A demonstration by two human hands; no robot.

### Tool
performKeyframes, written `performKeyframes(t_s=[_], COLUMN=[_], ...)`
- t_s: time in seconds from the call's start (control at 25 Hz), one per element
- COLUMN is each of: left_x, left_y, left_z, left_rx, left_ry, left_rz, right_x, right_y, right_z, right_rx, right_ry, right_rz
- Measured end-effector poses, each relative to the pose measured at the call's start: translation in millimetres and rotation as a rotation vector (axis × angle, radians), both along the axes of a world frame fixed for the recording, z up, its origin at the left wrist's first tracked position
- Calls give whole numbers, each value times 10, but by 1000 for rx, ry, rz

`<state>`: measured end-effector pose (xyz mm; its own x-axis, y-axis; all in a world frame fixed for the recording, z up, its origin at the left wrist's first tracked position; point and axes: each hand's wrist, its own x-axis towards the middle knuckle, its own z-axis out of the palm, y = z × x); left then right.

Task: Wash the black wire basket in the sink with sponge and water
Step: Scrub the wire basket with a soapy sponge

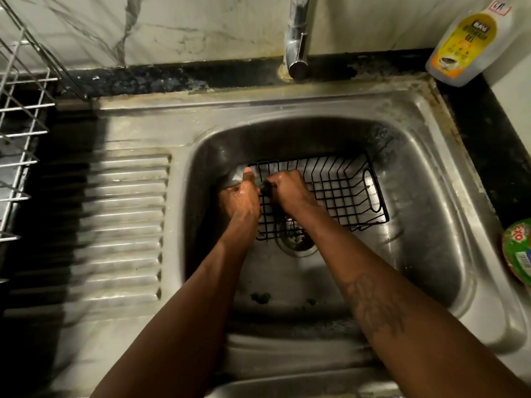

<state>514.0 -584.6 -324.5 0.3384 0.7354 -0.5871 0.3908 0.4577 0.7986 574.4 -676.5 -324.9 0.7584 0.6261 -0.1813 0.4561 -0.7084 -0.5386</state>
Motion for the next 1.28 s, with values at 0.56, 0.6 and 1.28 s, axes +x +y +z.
performKeyframes(t_s=[0.56,0.6,1.28], left_x=[17,11,-2], left_y=[36,37,48], left_z=[-54,-46,-56], left_rx=[30,36,104], left_ry=[-5,-3,0], left_rz=[20,19,-44], right_x=[14,-25,237], right_y=[-129,-199,-416], right_z=[112,109,29], right_rx=[-156,-235,-98], right_ry=[162,230,178], right_rz=[193,275,54])
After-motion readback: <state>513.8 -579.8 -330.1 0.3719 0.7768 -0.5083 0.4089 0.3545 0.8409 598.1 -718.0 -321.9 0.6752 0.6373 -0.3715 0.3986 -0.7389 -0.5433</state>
